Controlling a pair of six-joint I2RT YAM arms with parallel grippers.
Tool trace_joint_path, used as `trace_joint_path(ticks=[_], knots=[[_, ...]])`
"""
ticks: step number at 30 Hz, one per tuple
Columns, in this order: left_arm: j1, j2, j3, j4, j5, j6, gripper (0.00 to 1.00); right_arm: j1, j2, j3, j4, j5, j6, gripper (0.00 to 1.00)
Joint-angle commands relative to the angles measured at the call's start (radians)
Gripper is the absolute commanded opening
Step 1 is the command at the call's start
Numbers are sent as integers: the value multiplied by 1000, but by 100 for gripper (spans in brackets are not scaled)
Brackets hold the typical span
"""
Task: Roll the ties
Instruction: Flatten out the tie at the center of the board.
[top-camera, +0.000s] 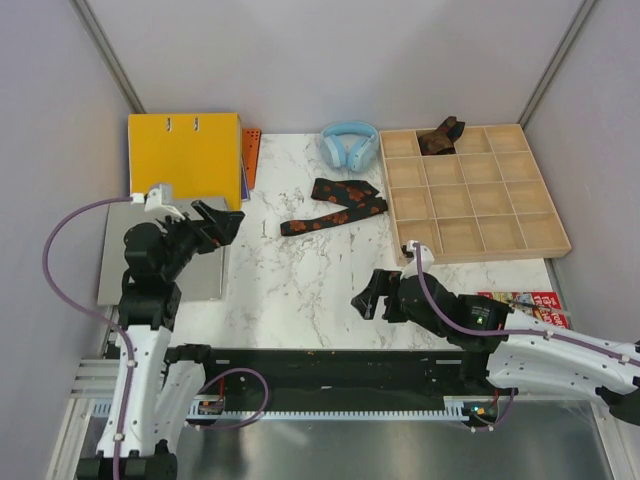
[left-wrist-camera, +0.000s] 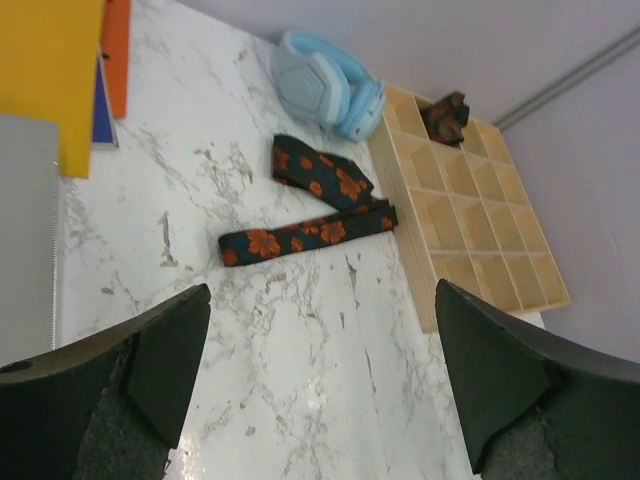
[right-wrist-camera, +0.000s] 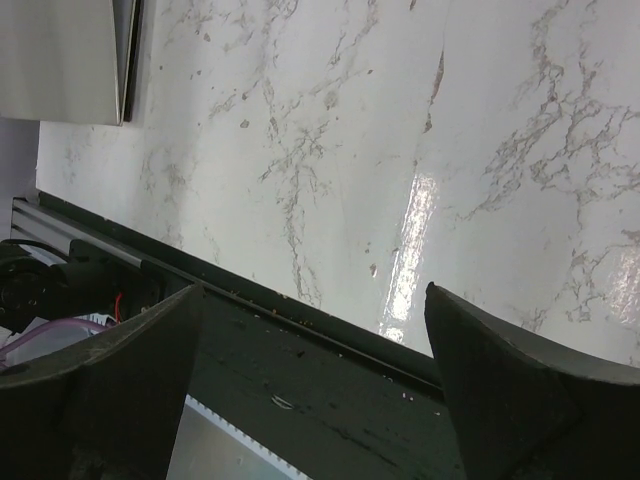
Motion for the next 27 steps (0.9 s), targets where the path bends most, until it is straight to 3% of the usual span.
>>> trace_joint_path(ticks=[1,3,5,10,15,21,27], knots=[[3,-20,72,-183,-177,-56,100,5,-22,13,-24,-1,27,98],[1,41,81,-188,-41,-39,100,5,-30,11,-27,-7,37,98],[-2,84,91,-196,28,-38,93,5,-36,8,-31,-8,49,98],[-8,129,74,-196,53,-18,83,7,-54,-10,-39,-22,60,98],[-80,150,62,-171,27,-12,81,7,-57,-15,-40,-24,63,98],[-128,274,19,-70,-3,-70,66,8,-39,-25,-21,-40,61,98],[-177,383,-40,92,-60,-134,60,8,-45,-42,-10,-42,56,98]])
